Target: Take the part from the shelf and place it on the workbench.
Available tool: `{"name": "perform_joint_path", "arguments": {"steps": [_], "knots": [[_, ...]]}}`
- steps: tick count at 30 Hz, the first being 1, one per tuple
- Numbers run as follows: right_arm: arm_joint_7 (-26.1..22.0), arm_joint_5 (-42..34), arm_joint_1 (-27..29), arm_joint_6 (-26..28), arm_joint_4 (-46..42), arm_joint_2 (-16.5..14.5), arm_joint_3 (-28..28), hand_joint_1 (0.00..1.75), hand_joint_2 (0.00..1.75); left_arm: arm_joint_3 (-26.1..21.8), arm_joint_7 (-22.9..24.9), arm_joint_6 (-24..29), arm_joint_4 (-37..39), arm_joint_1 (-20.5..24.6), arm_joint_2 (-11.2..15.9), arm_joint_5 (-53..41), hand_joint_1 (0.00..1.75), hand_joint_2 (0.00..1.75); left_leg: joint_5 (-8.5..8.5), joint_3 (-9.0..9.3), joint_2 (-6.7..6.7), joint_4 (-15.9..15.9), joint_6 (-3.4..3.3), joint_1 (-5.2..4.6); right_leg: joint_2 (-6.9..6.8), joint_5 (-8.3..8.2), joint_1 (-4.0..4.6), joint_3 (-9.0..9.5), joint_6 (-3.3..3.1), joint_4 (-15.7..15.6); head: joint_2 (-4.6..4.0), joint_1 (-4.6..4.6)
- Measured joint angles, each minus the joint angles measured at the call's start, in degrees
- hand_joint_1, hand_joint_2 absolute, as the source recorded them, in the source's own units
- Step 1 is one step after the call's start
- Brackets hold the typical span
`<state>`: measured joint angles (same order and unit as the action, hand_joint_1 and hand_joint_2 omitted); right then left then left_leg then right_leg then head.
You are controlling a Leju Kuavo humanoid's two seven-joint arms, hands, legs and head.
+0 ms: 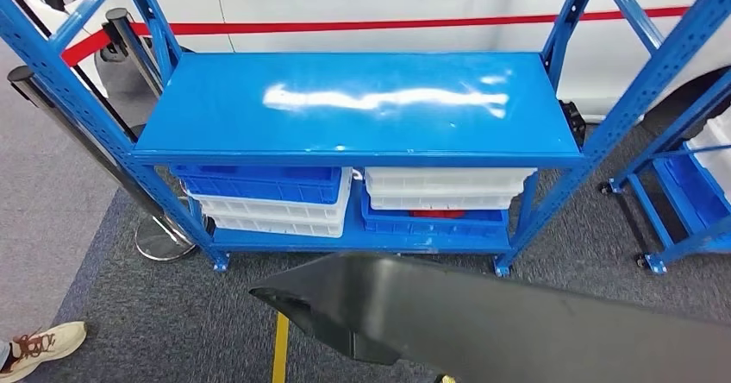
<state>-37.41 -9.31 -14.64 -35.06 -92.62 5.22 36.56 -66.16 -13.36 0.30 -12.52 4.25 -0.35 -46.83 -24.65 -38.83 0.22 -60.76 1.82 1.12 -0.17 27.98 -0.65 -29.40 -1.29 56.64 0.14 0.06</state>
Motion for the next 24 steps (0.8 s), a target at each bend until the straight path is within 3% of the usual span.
{"name": "perform_joint_path", "arguments": {"steps": [2,3,4,5,7,9,10,11,13,14,15,17,18,19,20,21,22,24], "knots": [[0.01,0.14,0.05,0.0,-0.06,0.01,-0.01,1.75,1.75,0.0,-0.03,-0.01,0.0,-0.01,-0.01,-0.03,0.0,1.75,-6.06,-1.61,-0.01,-6.83,0.19,0.09,-0.08,-1.43,0.31,-1.82,-0.57,0.17,0.01,-0.23],[0.01,0.21,0.1,-0.01,-0.07,0.03,-0.01,1.75,1.75,0.0,-0.04,-0.01,0.0,0.01,0.0,-0.05,0.0,1.75,-7.79,-2.13,0.0,-10.52,0.29,0.11,-0.1,-2.1,0.49,-2.81,-0.64,0.34,0.0,-0.28],[0.02,0.31,0.15,-0.01,-0.07,0.05,-0.01,1.75,1.75,0.0,-0.05,-0.02,0.0,0.04,0.0,-0.09,0.0,1.75,-8.01,-2.1,0.0,-13.15,0.34,0.1,-0.12,-2.73,0.65,-3.85,-0.66,0.57,0.0,-0.29],[0.02,0.4,0.2,-0.03,-0.07,0.07,-0.01,1.75,1.75,0.0,-0.06,-0.04,0.0,0.04,0.0,-0.12,0.0,1.75,-7.0,-1.3,0.0,-14.12,0.3,0.1,-0.13,-3.33,0.79,-4.91,-0.64,0.88,0.0,-0.31],[0.03,0.57,0.24,-0.14,-0.1,0.11,-0.01,1.75,1.75,0.0,-0.06,-0.08,0.0,0.09,-0.01,-0.16,0.0,1.75,-4.1,3.22,-0.01,-9.98,-0.11,0.04,-0.1,-4.34,0.97,-6.86,-0.47,1.68,0.01,-0.32],[0.03,0.66,0.29,-0.23,-0.33,0.14,-0.02,1.75,1.75,0.0,-0.06,-0.09,-0.01,0.29,0.05,-0.18,0.0,1.75,-4.73,9.27,-0.03,-1.77,-0.72,-0.26,-0.1,-5.12,1.15,-8.17,-0.07,2.49,0.01,-0.28],[0.03,0.69,0.31,-0.24,-0.45,0.16,-0.02,1.75,1.75,0.0,-0.07,-0.08,-0.01,0.38,0.06,-0.21,0.0,1.75,-5.63,11.1,-0.07,1.2,-1.0,-0.47,-0.13,-5.52,1.14,-8.42,0.24,2.67,0.01,-0.29],[0.02,0.72,0.33,-0.25,-0.56,0.19,-0.03,1.75,1.75,0.0,-0.07,-0.07,-0.01,0.43,0.07,-0.27,0.0,1.75,-6.23,11.88,-0.09,2.86,-1.25,-0.7,-0.18,-5.98,1.09,-8.52,0.59,2.68,0.01,-0.37],[-0.02,0.75,0.44,-0.27,-0.66,0.32,-0.05,1.75,1.75,0.0,-0.06,-0.06,0.0,0.4,-0.11,-0.43,0.0,1.75,-5.22,11.17,0.0,3.53,-1.87,-0.64,-0.11,-6.64,0.98,-8.8,1.35,2.48,0.01,-0.59],[-0.07,0.76,0.53,-0.28,-0.71,0.45,-0.08,1.75,1.75,0.0,-0.06,-0.06,0.01,0.4,-0.21,-0.5,0.0,1.75,-4.42,10.6,0.14,3.69,-2.31,-0.49,-0.01,-5.61,0.92,-9.24,1.7,3.03,0.01,-0.65],[-0.11,0.77,0.61,-0.28,-0.76,0.63,-0.1,1.75,1.75,0.0,-0.07,-0.07,0.02,0.41,-0.31,-0.55,0.0,1.75,-3.54,9.85,0.28,3.87,-2.68,-0.31,0.1,-3.5,0.83,-9.86,2.04,4.48,0.01,-0.58],[-0.2,0.77,0.69,-0.23,-0.81,0.98,-0.14,1.75,1.75,0.0,-0.12,-0.09,0.02,0.43,-0.44,-0.62,0.0,1.75,-1.98,8.08,0.45,3.87,-3.07,-0.21,0.17,2.57,0.42,-11.32,2.65,10.35,0.01,-0.44],[-0.24,0.77,0.72,-0.2,-0.82,1.12,-0.14,1.75,1.75,0.0,-0.14,-0.12,0.02,0.42,-0.49,-0.67,0.0,1.75,-1.24,7.1,0.47,3.79,-3.05,-0.2,0.16,4.57,0.23,-11.87,2.94,13.88,0.0,-0.39],[-0.29,0.77,0.75,-0.16,-0.82,1.23,-0.14,1.75,1.75,0.01,-0.18,-0.17,0.02,0.41,-0.55,-0.72,0.0,1.75,-0.55,6.1,0.49,3.68,-2.97,-0.2,0.16,5.19,0.05,-11.98,3.18,16.64,0.0,-0.39],[-0.35,0.77,0.78,-0.09,-0.83,1.34,-0.14,1.75,1.75,0.01,-0.22,-0.22,0.02,0.41,-0.62,-0.8,0.0,1.75,0.11,5.07,0.51,3.53,-2.84,-0.18,0.15,4.5,-0.11,-11.38,3.38,17.96,0.0,-0.39],[-0.42,0.77,0.79,-0.01,-0.84,1.43,-0.14,1.75,1.75,0.02,-0.27,-0.28,0.02,0.42,-0.67,-0.9,0.0,1.75,0.71,4.07,0.51,3.32,-2.67,-0.13,0.15,2.89,-0.29,-9.8,3.51,17.25,0.0,-0.38],[-0.49,0.77,0.79,0.09,-0.87,1.48,-0.14,1.75,1.75,0.03,-0.3,-0.32,0.02,0.42,-0.72,-1.0,0.0,1.75,1.24,3.19,0.5,3.05,-2.45,-0.09,0.15,1.34,-0.45,-7.24,3.56,14.65,0.0,-0.39],[-0.62,0.77,0.79,0.26,-1.1,1.52,-0.15,1.75,1.75,0.05,-0.32,-0.35,0.02,0.41,-0.78,-1.14,0.0,1.75,2.17,1.94,0.42,2.56,-1.84,-0.1,0.24,1.33,-0.45,-1.04,3.22,6.56,0.0,-0.45]]}}
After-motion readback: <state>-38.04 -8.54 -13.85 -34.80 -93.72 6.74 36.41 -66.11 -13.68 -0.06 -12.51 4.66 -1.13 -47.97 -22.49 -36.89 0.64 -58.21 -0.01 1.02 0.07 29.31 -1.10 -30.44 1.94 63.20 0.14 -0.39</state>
